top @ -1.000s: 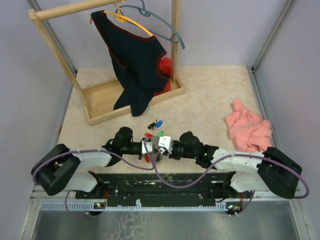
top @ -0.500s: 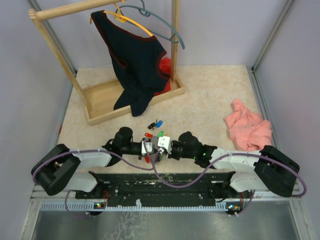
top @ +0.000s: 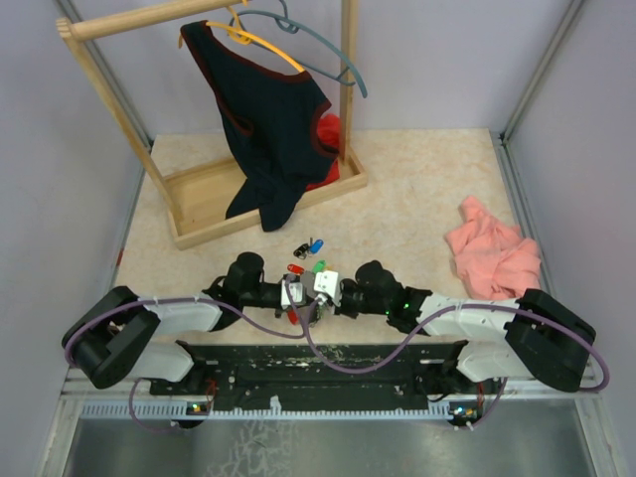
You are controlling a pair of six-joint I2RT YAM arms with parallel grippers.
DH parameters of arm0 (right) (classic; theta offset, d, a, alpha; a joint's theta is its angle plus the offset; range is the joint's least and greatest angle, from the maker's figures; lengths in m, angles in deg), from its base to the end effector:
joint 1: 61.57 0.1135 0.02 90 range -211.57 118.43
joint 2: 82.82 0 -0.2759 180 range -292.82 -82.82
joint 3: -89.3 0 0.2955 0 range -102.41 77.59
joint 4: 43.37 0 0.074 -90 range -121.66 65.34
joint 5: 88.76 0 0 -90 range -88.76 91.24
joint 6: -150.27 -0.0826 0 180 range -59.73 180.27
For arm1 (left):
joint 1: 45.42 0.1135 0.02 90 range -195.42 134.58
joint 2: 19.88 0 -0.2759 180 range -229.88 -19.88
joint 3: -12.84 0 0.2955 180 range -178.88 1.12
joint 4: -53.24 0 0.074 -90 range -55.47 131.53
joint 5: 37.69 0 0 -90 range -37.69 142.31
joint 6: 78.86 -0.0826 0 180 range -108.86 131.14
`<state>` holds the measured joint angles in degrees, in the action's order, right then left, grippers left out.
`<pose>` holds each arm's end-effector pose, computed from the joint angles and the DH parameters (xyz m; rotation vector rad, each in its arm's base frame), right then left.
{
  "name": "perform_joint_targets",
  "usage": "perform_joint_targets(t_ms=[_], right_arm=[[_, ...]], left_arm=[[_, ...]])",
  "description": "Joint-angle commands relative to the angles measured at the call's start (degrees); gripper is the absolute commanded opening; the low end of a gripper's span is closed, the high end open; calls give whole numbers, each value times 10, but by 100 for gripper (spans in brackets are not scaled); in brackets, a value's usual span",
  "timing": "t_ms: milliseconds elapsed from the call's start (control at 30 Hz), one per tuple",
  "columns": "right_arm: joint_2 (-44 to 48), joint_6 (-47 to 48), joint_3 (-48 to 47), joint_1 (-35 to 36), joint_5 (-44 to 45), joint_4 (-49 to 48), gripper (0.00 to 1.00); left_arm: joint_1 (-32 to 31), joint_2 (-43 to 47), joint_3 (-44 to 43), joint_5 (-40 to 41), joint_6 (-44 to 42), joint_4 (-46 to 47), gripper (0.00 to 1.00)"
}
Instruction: Put the keys on the keyring
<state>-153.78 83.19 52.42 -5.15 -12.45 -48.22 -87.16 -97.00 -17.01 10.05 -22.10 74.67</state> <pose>0.1548 0.2685 0.1334 -1.4658 1.5341 0.6009 0.1724 -0.2283 0.1065 1.5501 1.2504 -0.8359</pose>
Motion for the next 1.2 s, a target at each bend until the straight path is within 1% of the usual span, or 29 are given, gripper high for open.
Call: perform_joint_targets(t_ms=[0, 233, 467, 567, 667, 867, 1167], right_arm=[[5, 0, -28, 1, -34, -26, 0], [-3, 0, -37, 1, -52, -18, 0], [-2, 2, -37, 1, -48, -6, 0], [-1, 3, -33, 1, -39, 7, 0], [-2, 3, -30, 1, -23, 13, 0], [14, -11, -9, 1, 45, -17, 0], [20, -18, 12, 0, 82, -56, 22]], left_arm=[[-2, 2, -13, -15, 2, 9, 0], [-2, -5, -20, -11, 8, 3, 0], [-2, -3, -21, 7, 24, 5, 0], [2, 3, -17, 27, 43, 13, 0], [8, 6, -11, 29, 55, 29, 0], [15, 19, 2, 27, 55, 43, 0], [18, 26, 9, 27, 60, 55, 0]])
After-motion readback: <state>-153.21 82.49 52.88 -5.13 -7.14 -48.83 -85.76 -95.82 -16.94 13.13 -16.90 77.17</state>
